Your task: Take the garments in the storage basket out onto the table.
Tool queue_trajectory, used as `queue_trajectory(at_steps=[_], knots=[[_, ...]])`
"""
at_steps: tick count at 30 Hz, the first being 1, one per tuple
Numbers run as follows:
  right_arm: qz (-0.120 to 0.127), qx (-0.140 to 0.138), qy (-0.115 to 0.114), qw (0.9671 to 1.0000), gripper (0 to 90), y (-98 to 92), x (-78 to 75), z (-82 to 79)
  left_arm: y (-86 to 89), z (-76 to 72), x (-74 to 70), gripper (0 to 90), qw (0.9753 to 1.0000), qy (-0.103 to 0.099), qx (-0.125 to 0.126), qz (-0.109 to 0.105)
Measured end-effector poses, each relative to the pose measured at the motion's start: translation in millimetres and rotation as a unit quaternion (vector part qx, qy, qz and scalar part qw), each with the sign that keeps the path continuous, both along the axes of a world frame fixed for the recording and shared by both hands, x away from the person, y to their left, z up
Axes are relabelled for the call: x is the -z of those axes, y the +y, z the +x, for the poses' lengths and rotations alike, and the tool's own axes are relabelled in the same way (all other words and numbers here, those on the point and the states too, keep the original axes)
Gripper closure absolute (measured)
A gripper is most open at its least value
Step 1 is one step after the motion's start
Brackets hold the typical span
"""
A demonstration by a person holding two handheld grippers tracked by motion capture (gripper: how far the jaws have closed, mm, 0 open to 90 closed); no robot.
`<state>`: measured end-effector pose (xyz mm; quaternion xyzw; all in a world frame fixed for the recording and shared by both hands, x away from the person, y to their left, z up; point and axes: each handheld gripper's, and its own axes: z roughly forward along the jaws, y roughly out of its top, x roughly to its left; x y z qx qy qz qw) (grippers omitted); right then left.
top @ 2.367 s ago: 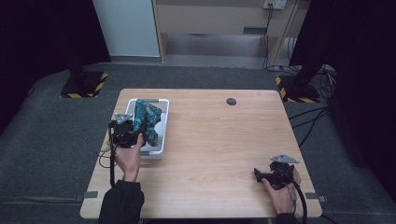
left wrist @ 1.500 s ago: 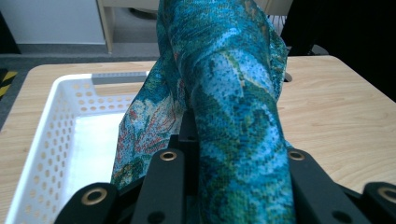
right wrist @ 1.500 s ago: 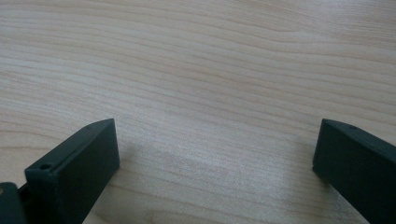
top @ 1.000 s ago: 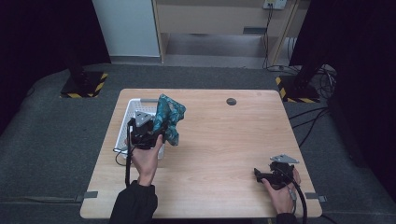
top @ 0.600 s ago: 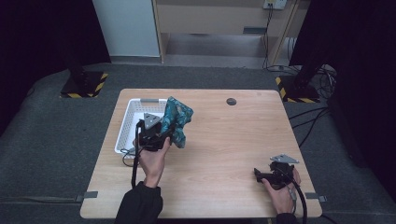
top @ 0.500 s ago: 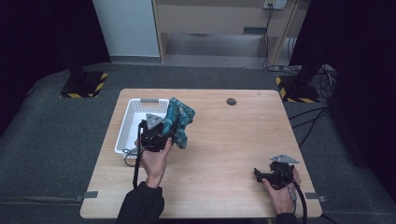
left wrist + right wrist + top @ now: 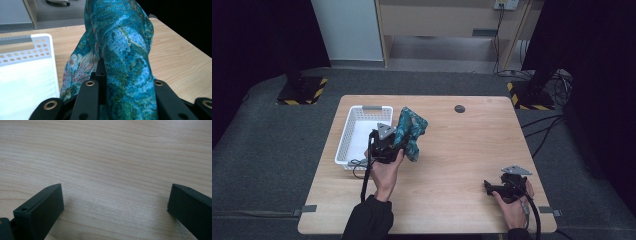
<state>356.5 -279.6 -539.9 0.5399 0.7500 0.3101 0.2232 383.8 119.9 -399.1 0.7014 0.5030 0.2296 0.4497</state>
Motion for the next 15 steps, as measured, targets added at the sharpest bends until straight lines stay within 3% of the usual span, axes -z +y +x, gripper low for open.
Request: queue_trajectory(at_steps=[15], knots=[[0.0, 0.0, 0.0, 1.0, 0.4, 0.0, 0.0, 0.0, -20.2, 5.2, 11.3, 71.1, 0.9998, 0.011, 0.017, 0.009]])
